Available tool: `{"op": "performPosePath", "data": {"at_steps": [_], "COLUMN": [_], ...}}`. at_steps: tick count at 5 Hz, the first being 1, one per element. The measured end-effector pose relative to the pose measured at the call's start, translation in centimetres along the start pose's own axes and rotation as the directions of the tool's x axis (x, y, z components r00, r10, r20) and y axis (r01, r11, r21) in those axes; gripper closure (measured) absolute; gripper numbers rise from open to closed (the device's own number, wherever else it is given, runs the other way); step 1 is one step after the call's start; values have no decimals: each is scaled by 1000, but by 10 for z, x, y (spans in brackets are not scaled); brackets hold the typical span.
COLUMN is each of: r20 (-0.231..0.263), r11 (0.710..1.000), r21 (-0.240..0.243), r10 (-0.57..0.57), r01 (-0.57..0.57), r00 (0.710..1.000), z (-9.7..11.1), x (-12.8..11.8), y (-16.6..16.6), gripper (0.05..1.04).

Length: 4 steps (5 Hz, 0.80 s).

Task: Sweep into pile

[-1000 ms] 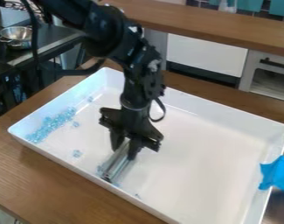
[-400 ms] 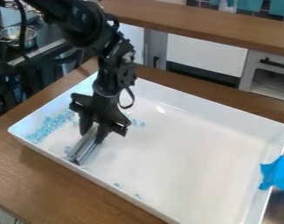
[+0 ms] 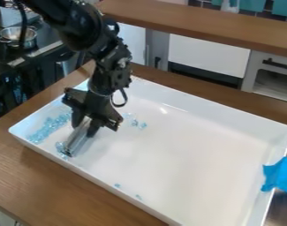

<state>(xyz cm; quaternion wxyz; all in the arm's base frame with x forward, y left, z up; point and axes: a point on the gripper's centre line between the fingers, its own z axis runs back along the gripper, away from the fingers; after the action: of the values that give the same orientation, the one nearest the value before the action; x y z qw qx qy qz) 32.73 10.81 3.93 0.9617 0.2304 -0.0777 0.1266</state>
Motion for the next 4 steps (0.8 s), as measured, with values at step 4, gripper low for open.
{"op": "performPosePath", "data": {"at_steps": [4], "r20": [-104], "r11": [921], "r21": [-374], "r10": [73], "r01": [-108], "r00": [992], "z": [115], "x": [38], "y": [-37], "gripper": [713]}}
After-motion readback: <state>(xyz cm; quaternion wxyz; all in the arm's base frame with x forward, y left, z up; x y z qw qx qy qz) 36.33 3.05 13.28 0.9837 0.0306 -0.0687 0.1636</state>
